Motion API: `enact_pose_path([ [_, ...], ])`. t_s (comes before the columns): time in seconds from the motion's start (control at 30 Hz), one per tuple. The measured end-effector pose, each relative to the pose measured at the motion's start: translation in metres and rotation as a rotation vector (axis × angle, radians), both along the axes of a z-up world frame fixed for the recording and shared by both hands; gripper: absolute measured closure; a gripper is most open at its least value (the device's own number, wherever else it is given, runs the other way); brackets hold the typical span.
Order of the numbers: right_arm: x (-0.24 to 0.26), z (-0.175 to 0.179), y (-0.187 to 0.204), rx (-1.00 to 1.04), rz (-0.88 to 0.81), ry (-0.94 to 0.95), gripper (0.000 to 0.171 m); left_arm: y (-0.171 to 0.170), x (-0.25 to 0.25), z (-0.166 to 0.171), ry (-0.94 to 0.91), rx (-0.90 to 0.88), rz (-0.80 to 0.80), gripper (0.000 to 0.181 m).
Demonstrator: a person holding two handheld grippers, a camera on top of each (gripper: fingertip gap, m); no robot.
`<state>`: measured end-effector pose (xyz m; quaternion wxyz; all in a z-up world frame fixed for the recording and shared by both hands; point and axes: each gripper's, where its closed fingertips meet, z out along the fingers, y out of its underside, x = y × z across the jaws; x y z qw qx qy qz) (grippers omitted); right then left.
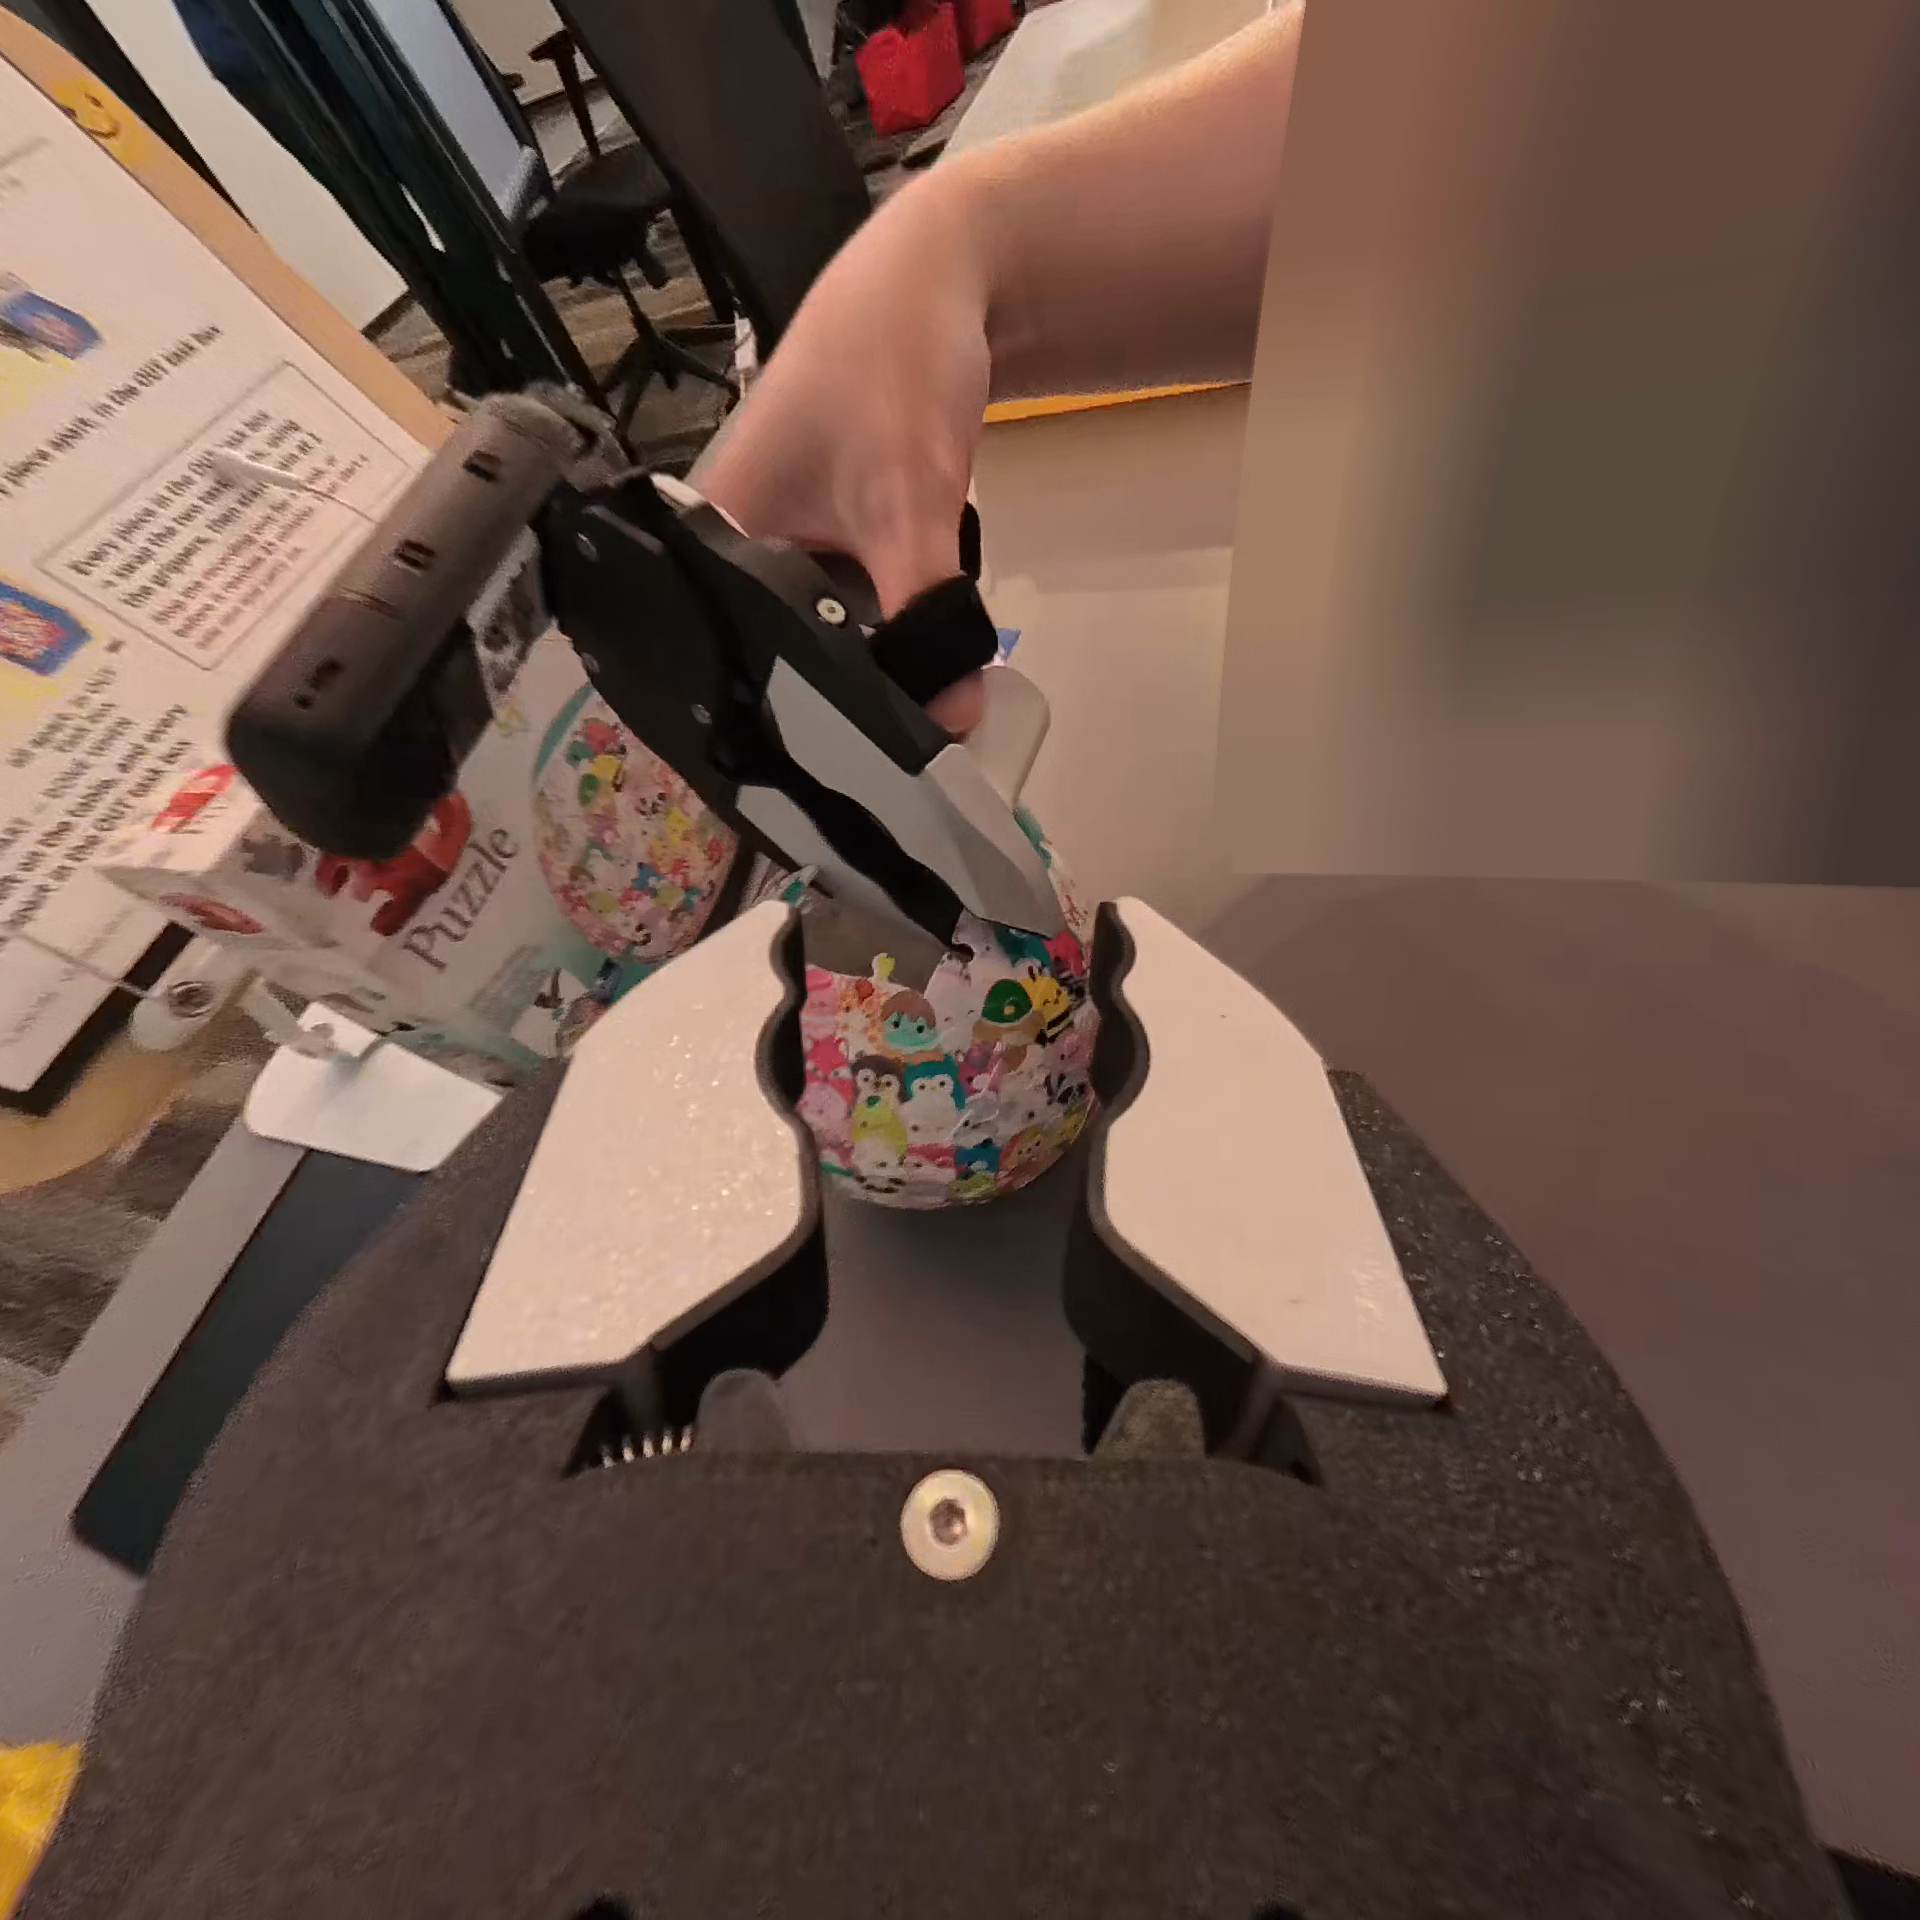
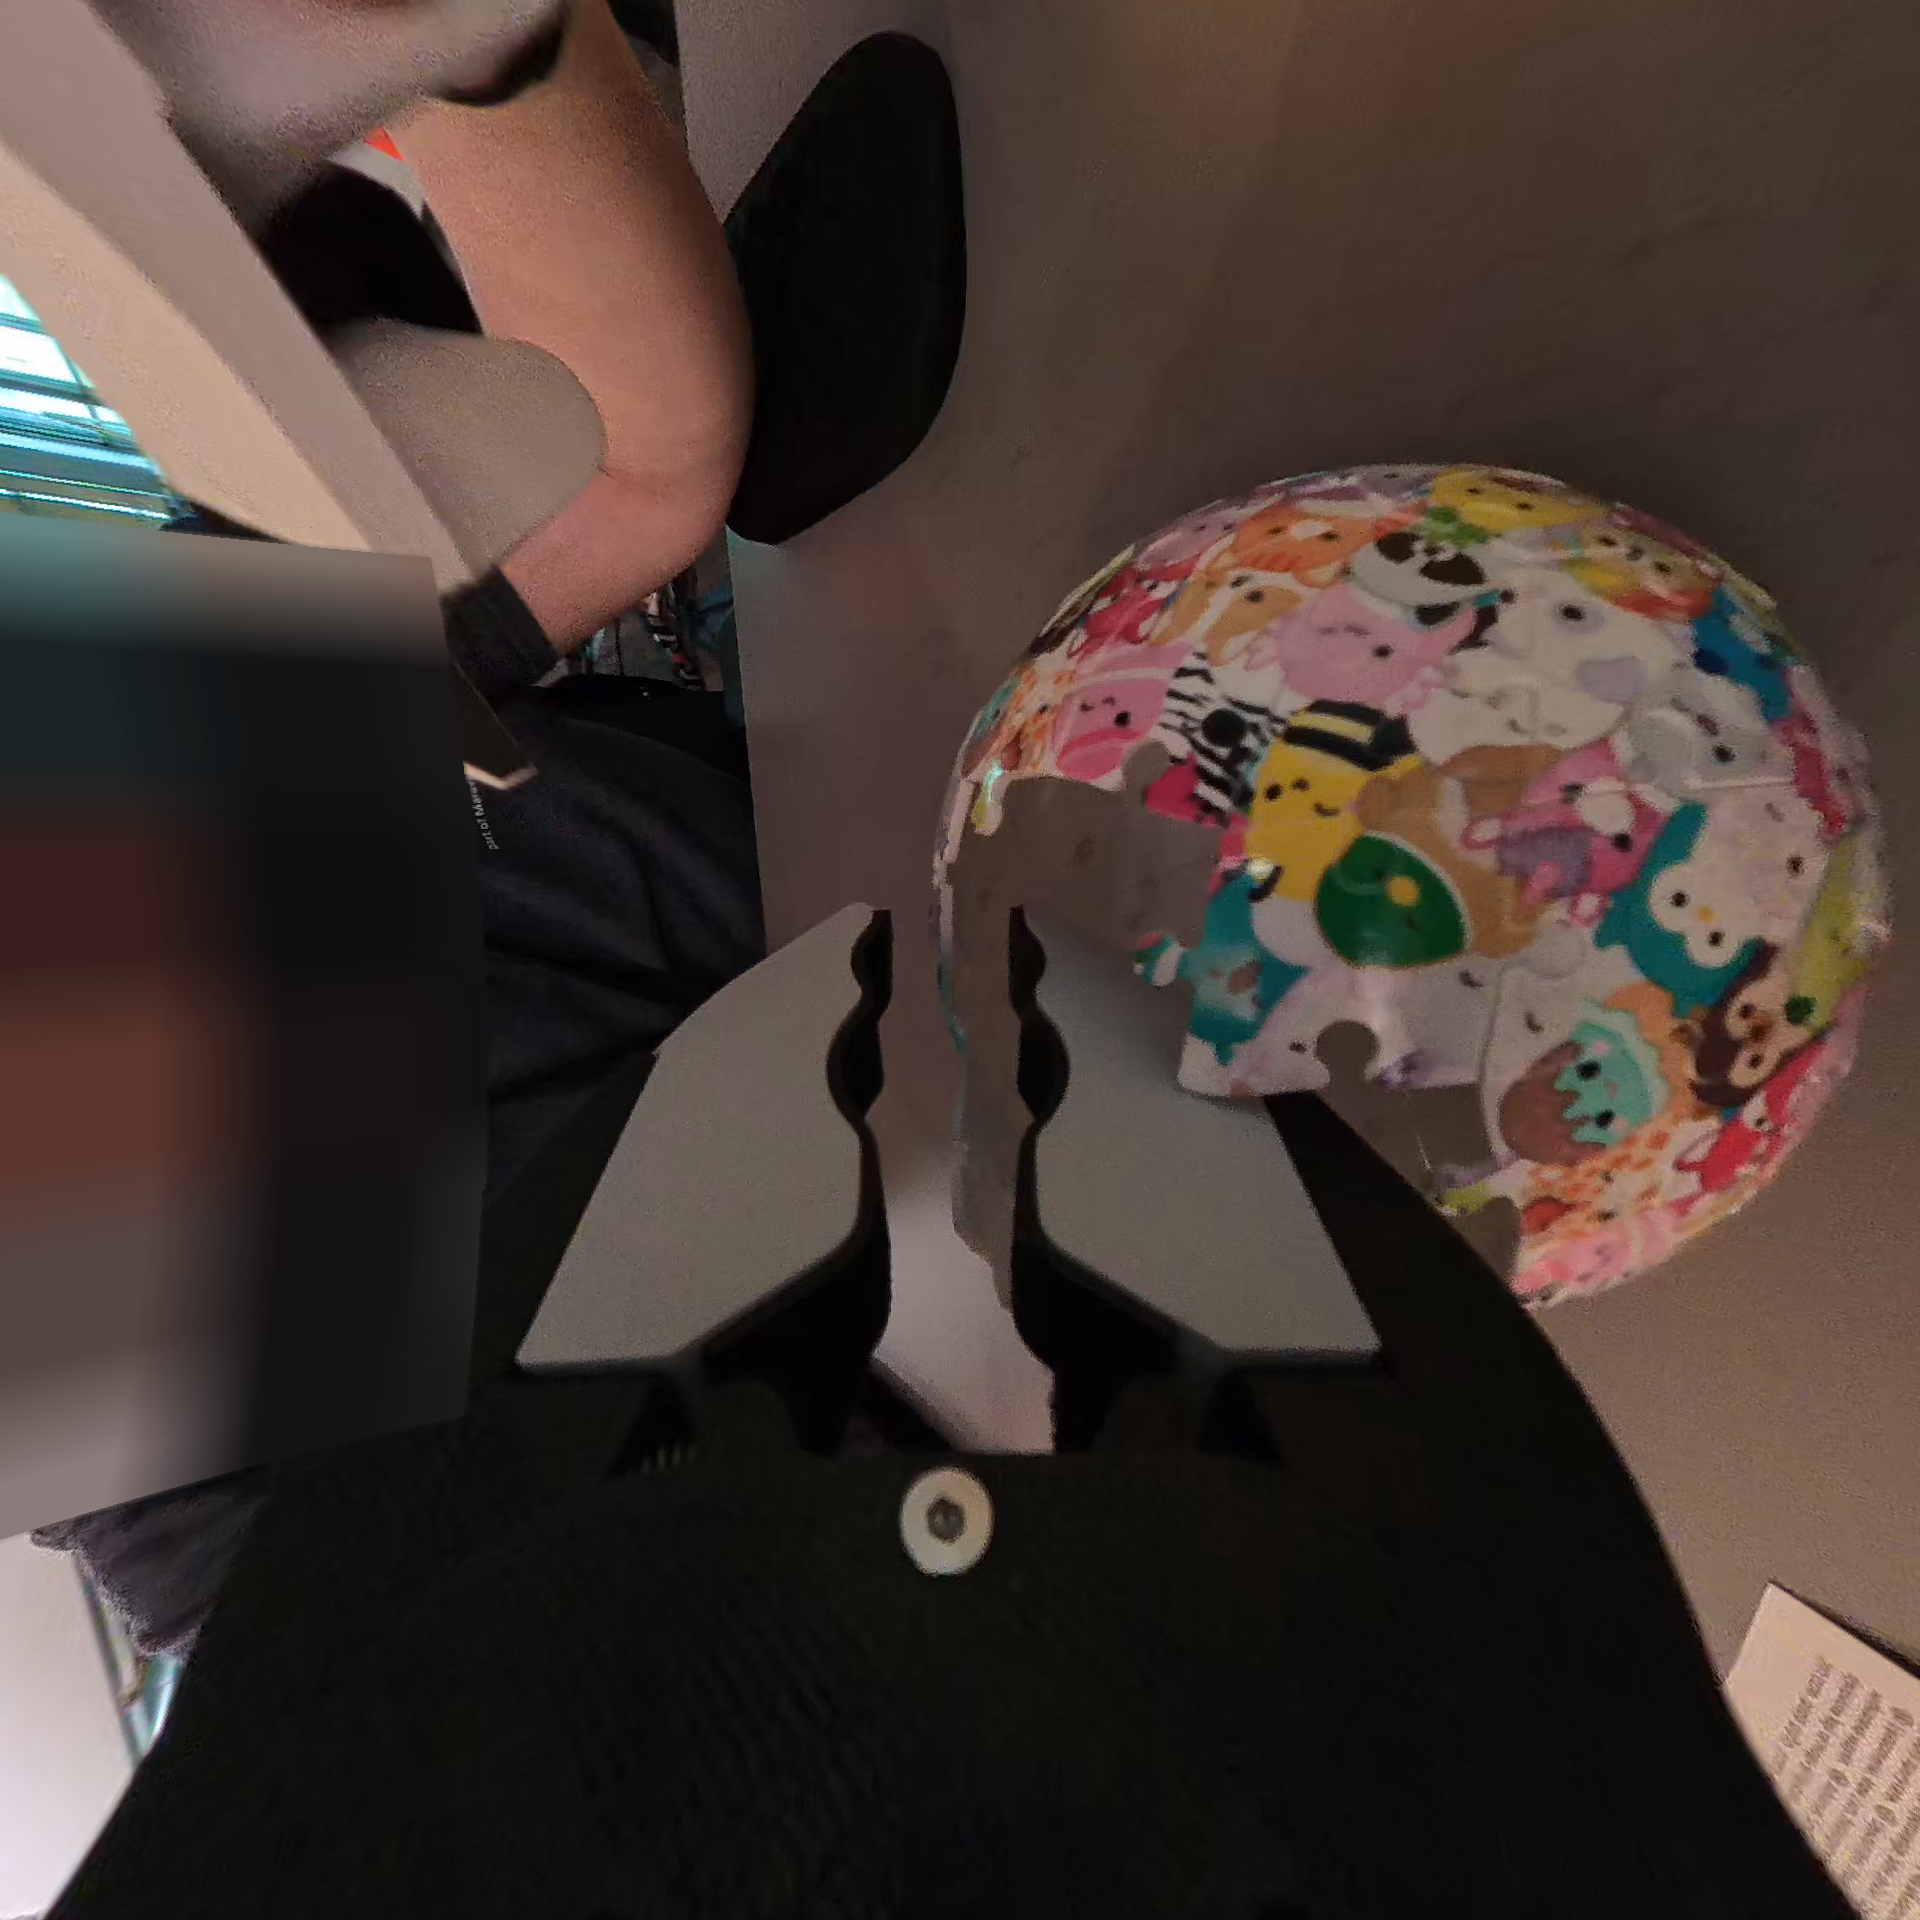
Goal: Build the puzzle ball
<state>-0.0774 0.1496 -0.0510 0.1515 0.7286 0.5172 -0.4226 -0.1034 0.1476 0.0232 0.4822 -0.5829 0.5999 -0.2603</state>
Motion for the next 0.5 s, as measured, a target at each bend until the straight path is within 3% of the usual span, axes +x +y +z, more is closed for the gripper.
enact_pose_path([
  [0.2, -0.0032, -0.0009, -0.0028, -0.028, -0.014, 0.011, 0.164, -0.0006, -0.0106, 0.0108, -0.021, 0.029, 0.021, 0.130],
  [0.5, -0.0049, -0.0004, -0.0042, -0.017, -0.024, 0.010, 0.167, 0.0016, -0.0097, 0.0069, -0.008, 0.022, 0.027, 0.130],
])
